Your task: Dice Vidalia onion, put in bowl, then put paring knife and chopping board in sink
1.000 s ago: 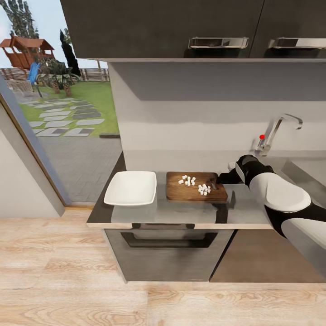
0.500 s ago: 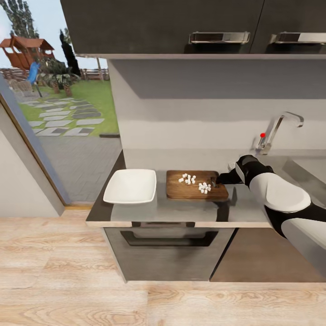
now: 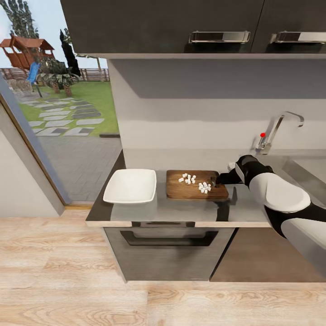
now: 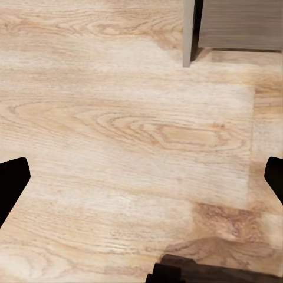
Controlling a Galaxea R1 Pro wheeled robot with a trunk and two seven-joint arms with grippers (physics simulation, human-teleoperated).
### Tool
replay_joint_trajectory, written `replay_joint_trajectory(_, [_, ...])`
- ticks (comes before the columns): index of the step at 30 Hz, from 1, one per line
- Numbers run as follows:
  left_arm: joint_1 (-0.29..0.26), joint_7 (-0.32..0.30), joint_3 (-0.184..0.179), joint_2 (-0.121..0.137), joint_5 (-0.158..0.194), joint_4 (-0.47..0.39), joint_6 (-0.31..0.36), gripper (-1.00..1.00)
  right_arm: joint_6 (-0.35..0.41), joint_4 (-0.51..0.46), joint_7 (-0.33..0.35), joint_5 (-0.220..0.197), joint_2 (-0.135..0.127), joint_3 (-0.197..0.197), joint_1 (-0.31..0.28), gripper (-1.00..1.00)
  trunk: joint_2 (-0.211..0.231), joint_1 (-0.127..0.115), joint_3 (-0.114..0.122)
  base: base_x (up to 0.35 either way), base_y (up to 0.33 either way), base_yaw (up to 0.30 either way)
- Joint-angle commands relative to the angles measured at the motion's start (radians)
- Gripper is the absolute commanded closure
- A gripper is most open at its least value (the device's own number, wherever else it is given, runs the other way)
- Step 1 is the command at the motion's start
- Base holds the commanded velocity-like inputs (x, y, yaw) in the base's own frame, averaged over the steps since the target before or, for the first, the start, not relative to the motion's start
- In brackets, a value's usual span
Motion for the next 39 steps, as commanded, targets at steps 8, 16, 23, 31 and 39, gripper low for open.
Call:
replay_joint_trajectory(8, [0.000, 0.006, -0.008, 0.000, 0.004, 0.001, -0.002, -1.00, 0.002, -0.002, 0.008, 0.011, -0.001, -0.006, -0.001, 1.00, -0.001, 0.000, -0.001, 0.000, 0.000, 0.000])
replay_joint_trajectory(16, [0.000, 0.006, -0.008, -0.002, 0.004, 0.001, -0.002, -1.00, 0.002, -0.002, 0.008, 0.011, 0.000, -0.005, -0.001, 1.00, -0.001, 0.000, -0.001, 0.000, 0.000, 0.000])
replay_joint_trajectory(23, [0.000, 0.006, -0.008, -0.006, 0.004, 0.001, -0.002, -1.00, 0.002, -0.003, 0.008, 0.011, -0.001, -0.006, -0.001, 1.00, -0.001, 0.000, -0.001, 0.000, 0.000, 0.000])
replay_joint_trajectory(31, [0.000, 0.007, -0.008, -0.006, 0.004, 0.000, -0.003, -1.00, 0.002, -0.003, 0.008, 0.011, -0.002, -0.006, -0.001, 1.00, -0.001, 0.000, -0.001, 0.000, 0.000, 0.000])
replay_joint_trajectory(39, [0.000, 0.007, -0.008, -0.005, 0.004, -0.001, -0.004, -1.00, 0.002, -0.003, 0.008, 0.011, -0.003, -0.006, -0.001, 1.00, 0.027, -0.015, 0.012, 0.000, 0.000, 0.000])
